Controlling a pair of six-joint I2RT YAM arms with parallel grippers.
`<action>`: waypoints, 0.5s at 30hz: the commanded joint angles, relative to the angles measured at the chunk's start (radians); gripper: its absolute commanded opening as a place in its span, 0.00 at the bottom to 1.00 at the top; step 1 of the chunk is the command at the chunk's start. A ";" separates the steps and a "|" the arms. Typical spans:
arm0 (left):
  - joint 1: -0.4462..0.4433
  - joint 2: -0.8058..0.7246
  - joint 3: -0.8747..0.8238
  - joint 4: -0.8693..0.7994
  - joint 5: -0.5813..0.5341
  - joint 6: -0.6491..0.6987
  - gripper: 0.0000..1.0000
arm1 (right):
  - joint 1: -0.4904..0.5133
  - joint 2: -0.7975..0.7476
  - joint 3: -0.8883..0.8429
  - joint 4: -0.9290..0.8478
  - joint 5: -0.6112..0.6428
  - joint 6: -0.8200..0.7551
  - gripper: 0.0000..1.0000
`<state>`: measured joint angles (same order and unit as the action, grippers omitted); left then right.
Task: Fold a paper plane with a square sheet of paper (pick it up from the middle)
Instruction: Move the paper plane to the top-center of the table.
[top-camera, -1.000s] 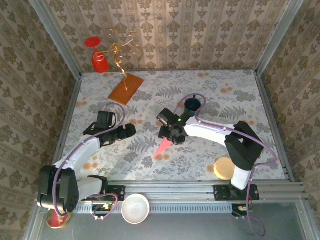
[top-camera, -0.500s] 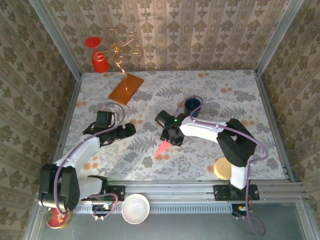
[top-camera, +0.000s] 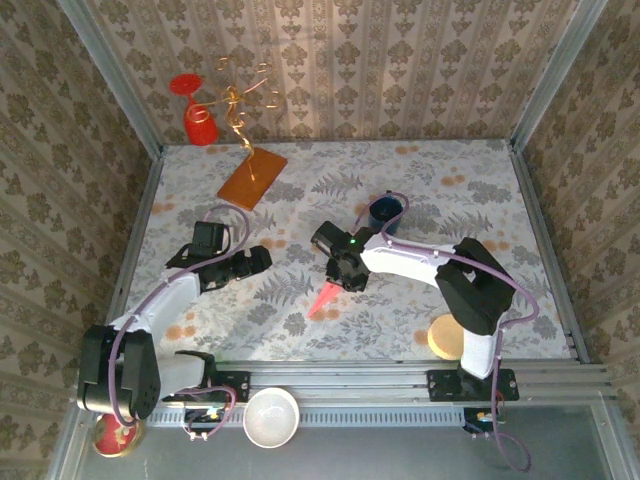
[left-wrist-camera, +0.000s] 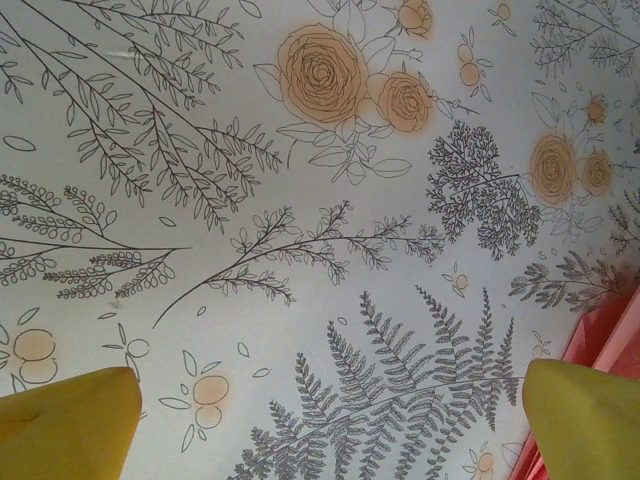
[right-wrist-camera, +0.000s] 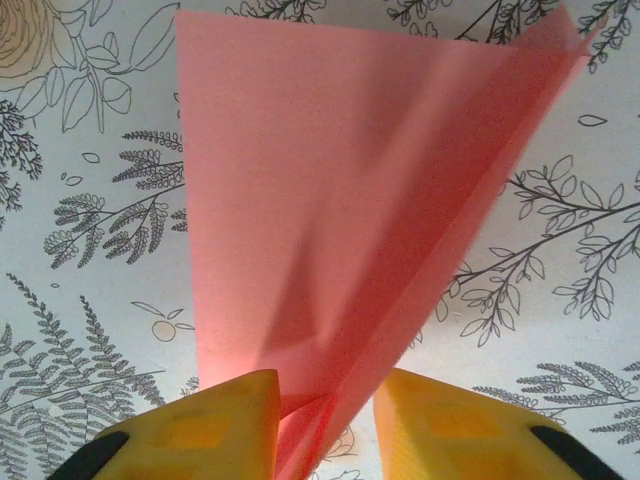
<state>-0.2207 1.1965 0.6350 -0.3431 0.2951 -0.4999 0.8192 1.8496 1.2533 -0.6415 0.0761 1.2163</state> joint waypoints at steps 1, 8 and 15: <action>0.007 0.005 0.014 0.004 0.016 0.010 0.99 | 0.007 -0.040 -0.019 -0.040 0.043 0.026 0.25; 0.025 0.001 0.006 0.015 0.027 -0.006 0.99 | 0.005 -0.059 0.001 -0.028 0.074 -0.051 0.02; 0.107 -0.055 -0.039 0.050 0.076 -0.058 0.98 | 0.000 -0.107 0.025 0.192 -0.057 -0.378 0.00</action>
<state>-0.1375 1.1763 0.6174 -0.3138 0.3305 -0.5232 0.8188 1.7954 1.2568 -0.5766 0.0814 1.0107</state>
